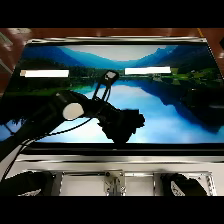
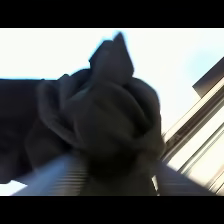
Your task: Fold the shirts.
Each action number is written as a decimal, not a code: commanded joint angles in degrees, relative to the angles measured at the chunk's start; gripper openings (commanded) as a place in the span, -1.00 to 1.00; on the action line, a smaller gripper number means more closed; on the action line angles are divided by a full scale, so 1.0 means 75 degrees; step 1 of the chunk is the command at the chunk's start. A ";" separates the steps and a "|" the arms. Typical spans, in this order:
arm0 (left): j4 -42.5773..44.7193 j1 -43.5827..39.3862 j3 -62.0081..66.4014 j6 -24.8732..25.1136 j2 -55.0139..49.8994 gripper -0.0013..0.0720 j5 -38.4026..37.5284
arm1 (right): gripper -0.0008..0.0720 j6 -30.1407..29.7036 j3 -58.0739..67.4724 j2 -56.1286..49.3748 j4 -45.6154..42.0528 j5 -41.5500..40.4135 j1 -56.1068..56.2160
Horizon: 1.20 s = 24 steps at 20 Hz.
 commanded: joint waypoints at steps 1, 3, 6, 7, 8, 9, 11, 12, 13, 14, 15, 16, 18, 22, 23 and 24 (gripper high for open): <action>-0.0076 0.0326 -0.0067 -0.0938 -0.0458 1.00 -0.0335 | 0.93 -0.0017 -0.0195 -0.0216 -0.0271 0.0219 0.0006; -0.0050 0.1291 0.0458 -0.0580 -0.0309 1.00 -0.1378 | 0.93 -0.0160 -0.0233 -0.0560 -0.0475 -0.0093 0.0006; -0.0055 0.2943 0.0647 0.0029 0.0207 1.00 -0.2780 | 0.93 -0.0312 -0.0233 -0.1274 -0.0356 -0.0344 -0.0364; -0.0064 0.3407 0.0498 0.0192 0.0373 1.00 -0.3200 | 0.93 -0.0495 -0.0233 -0.1542 0.0082 -0.0289 -0.0691; -0.0134 0.3841 0.0149 0.0344 0.0568 1.00 -0.3465 | 0.93 -0.0717 -0.0233 -0.1839 0.0749 -0.0178 -0.1145; -0.0388 0.4205 -0.0391 0.0437 0.0769 1.00 -0.3526 | 0.93 -0.0909 -0.0233 -0.2154 0.1562 -0.0029 -0.1626; -0.1320 0.4645 -0.1687 0.0618 0.1064 1.00 -0.3311 | 0.93 -0.1174 -0.0312 -0.2684 0.2818 0.0154 -0.2433; -0.1853 0.4712 -0.2457 0.0743 0.1139 1.00 -0.2935 | 0.93 -0.1244 -0.0431 -0.2906 0.3194 0.0154 -0.2728; -0.2276 0.4698 -0.3110 0.0758 0.1134 1.00 -0.2457 | 0.93 -0.1244 -0.0586 -0.3066 0.3308 0.0149 -0.2926; -0.2774 0.4651 -0.3736 0.0761 0.1084 1.00 -0.1789 | 0.93 -0.1274 -0.0784 -0.3203 0.3311 0.0099 -0.3019; -0.3281 0.4590 -0.4214 0.0845 0.1005 1.00 -0.1119 | 0.93 -0.1303 -0.0994 -0.3311 0.3284 0.0055 -0.3034; -0.3835 0.4508 -0.4607 0.0965 0.0874 1.00 -0.0460 | 0.93 -0.1378 -0.1195 -0.3386 0.3281 -0.0006 -0.3031; -0.4724 0.4269 -0.4931 0.1314 0.0449 1.00 0.0335 | 0.93 -0.1451 -0.1617 -0.3497 0.3314 -0.0289 -0.2932; -0.6260 0.3765 -0.4867 0.2183 -0.0490 0.99 0.1239 | 0.93 -0.1469 -0.2171 -0.3704 0.3459 -0.0793 -0.2932; -0.6408 0.3695 -0.4800 0.2279 -0.0679 0.96 0.1341 | 0.93 -0.1472 -0.2209 -0.3777 0.3459 -0.0796 -0.2932; -0.6432 0.3654 -0.4709 0.2279 -0.0842 0.96 0.1370 | 0.93 -0.1466 -0.2209 -0.3844 0.3477 -0.0793 -0.2932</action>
